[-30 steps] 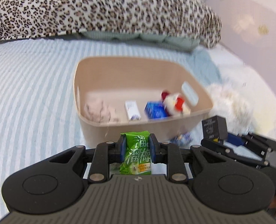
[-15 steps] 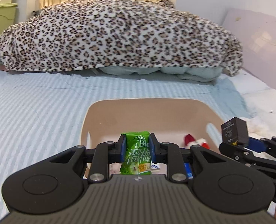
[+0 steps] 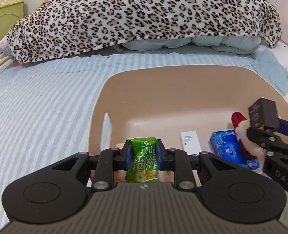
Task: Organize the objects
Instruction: 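Carry the snack packet and black box into the basket and release both, then grasp the herb bag with the left tool while the right tool grasps the colorful card box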
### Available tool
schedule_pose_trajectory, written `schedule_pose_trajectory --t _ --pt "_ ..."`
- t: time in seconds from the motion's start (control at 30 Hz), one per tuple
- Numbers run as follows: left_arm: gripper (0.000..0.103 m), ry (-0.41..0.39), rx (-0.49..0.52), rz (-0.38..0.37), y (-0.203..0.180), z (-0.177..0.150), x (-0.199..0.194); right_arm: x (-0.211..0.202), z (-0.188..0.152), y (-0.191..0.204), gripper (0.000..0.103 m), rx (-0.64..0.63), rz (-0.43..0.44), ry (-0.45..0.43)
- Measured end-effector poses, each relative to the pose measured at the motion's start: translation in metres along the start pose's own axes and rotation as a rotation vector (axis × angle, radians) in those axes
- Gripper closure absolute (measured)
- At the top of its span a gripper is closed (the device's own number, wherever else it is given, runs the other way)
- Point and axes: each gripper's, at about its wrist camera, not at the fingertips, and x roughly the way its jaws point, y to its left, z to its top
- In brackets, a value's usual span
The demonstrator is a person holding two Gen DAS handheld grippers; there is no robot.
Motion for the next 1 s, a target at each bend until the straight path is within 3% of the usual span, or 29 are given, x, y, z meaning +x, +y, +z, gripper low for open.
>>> schedule_pose_trajectory --t 0.03,0.07,0.13,0.2,0.3,0.37,0.6,1.0 --pt "0.076 0.002 0.006 -0.001 -0.001 -0.001 0.000 0.001 0.000 -0.001 0.069 0.006 0.005 0.006" --pt "0.075 0.002 0.016 0.004 -0.003 -0.003 -0.001 0.002 0.001 -0.002 0.057 0.012 0.010 0.014" --pt "0.060 0.010 0.038 0.003 -0.005 -0.004 -0.006 0.002 0.001 -0.005 0.051 0.023 0.013 0.013" --pt "0.028 0.000 0.034 -0.006 -0.004 -0.004 -0.016 -0.004 0.000 -0.007 0.033 0.017 0.009 -0.002" --pt "0.024 -0.038 0.021 -0.012 -0.002 -0.003 -0.037 -0.019 -0.002 -0.006 0.013 -0.014 -0.015 -0.051" --pt "0.020 -0.023 -0.008 -0.029 0.002 -0.004 -0.046 -0.028 -0.003 -0.007 0.006 -0.023 -0.013 -0.068" --pt "0.019 0.027 -0.028 -0.032 0.012 -0.008 -0.066 -0.065 -0.005 -0.013 0.000 0.007 0.020 -0.092" --pt "0.019 0.098 -0.034 -0.066 0.023 -0.024 -0.074 -0.075 -0.042 -0.027 0.000 0.040 0.030 0.025"
